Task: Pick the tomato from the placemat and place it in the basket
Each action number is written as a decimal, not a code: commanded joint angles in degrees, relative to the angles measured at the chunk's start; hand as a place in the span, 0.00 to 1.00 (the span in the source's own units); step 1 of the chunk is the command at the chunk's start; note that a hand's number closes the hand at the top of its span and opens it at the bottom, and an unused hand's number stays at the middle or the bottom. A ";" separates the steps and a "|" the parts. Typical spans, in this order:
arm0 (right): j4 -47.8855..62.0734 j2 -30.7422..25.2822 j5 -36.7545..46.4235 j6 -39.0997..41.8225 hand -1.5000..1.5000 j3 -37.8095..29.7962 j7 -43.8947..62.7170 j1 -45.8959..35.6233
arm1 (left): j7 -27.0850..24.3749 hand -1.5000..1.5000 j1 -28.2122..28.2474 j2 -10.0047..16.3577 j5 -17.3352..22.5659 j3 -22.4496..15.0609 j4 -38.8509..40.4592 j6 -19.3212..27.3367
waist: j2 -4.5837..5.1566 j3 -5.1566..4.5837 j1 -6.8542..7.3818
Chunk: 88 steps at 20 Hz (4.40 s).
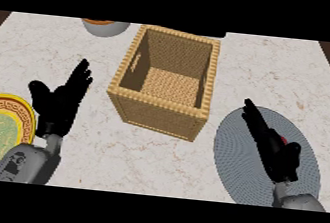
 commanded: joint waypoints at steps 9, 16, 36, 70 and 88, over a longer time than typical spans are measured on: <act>-7.86 7.49 -24.93 28.24 1.00 9.57 -2.05 -2.04 | -8.73 0.50 -3.89 10.51 -7.66 -0.36 -2.56 -6.43 | 1.31 1.29 1.94; -33.21 -3.78 -6.18 16.11 0.00 5.97 3.06 1.01 | -11.68 0.50 1.47 13.35 -6.59 3.61 -4.45 -8.79 | 0.43 1.00 0.08; -19.57 -40.96 3.52 60.16 0.00 2.11 13.30 -32.40 | -13.58 0.50 -0.07 11.77 -7.72 3.48 -2.41 -11.33 | 1.43 1.06 2.49; 7.94 -26.22 56.96 46.64 0.00 14.17 -21.14 -25.58 | -14.49 0.50 2.41 6.46 -13.44 11.15 -2.92 -17.95 | 1.23 1.12 1.35; 15.76 -20.07 67.93 39.01 0.00 7.89 -30.55 -21.15 | -12.03 0.50 0.99 3.51 -16.59 15.08 -4.54 -21.28 | 1.21 1.13 1.33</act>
